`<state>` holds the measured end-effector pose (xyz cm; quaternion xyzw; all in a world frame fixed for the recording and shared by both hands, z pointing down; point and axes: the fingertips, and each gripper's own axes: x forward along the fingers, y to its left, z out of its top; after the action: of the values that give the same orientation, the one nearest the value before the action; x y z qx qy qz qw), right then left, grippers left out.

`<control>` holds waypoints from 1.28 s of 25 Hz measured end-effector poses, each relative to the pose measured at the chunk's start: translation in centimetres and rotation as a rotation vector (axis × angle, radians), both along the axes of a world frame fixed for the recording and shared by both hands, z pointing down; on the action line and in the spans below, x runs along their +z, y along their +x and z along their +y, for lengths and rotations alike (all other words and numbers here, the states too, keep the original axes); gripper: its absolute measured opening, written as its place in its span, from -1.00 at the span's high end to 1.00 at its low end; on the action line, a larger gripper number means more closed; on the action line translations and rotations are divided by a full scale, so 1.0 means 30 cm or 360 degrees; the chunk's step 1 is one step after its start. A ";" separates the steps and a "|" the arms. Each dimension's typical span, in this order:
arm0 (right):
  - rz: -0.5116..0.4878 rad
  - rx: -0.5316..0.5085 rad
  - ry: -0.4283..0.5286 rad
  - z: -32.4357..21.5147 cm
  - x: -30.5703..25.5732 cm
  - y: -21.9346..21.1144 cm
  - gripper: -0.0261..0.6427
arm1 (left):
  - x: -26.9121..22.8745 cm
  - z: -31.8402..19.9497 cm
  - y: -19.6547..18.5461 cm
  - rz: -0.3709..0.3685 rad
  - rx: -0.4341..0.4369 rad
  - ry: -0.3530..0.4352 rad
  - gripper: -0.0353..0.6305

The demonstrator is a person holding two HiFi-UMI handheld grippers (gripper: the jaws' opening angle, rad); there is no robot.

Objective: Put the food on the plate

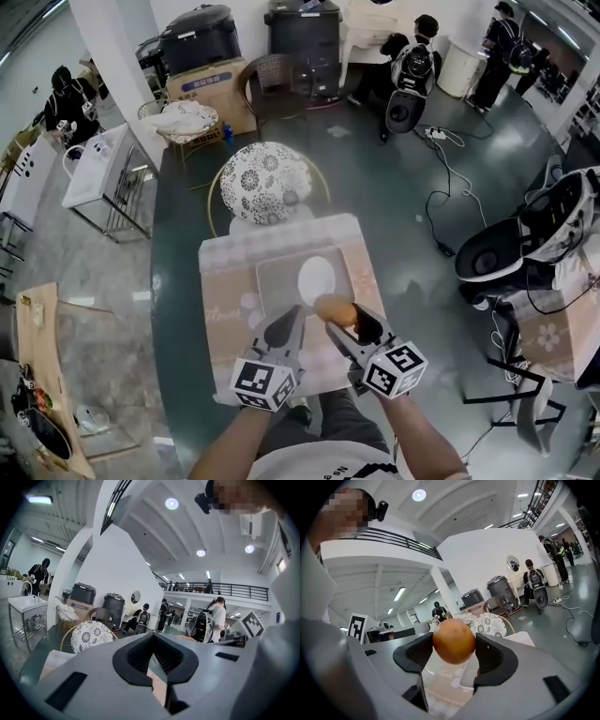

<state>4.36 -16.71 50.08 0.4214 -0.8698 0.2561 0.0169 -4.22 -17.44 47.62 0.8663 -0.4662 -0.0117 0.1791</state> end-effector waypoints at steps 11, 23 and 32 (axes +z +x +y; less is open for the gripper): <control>0.0163 -0.0149 -0.0226 -0.238 0.387 0.022 0.09 | 0.180 -0.210 0.052 -0.0021 -0.0113 -0.0157 0.88; 0.0263 -0.0139 -0.0386 -0.322 0.724 -0.030 0.09 | 0.436 -0.271 0.045 -0.0010 -0.0114 -0.0315 0.88; 0.0364 -0.0127 -0.0444 -0.349 0.874 -0.032 0.09 | 0.527 -0.302 0.076 0.0007 -0.0087 -0.0354 0.88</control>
<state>3.40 -27.19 76.30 0.4065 -0.8343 0.3237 0.1841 -1.94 -26.50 63.43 0.8281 -0.4876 0.0333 0.2747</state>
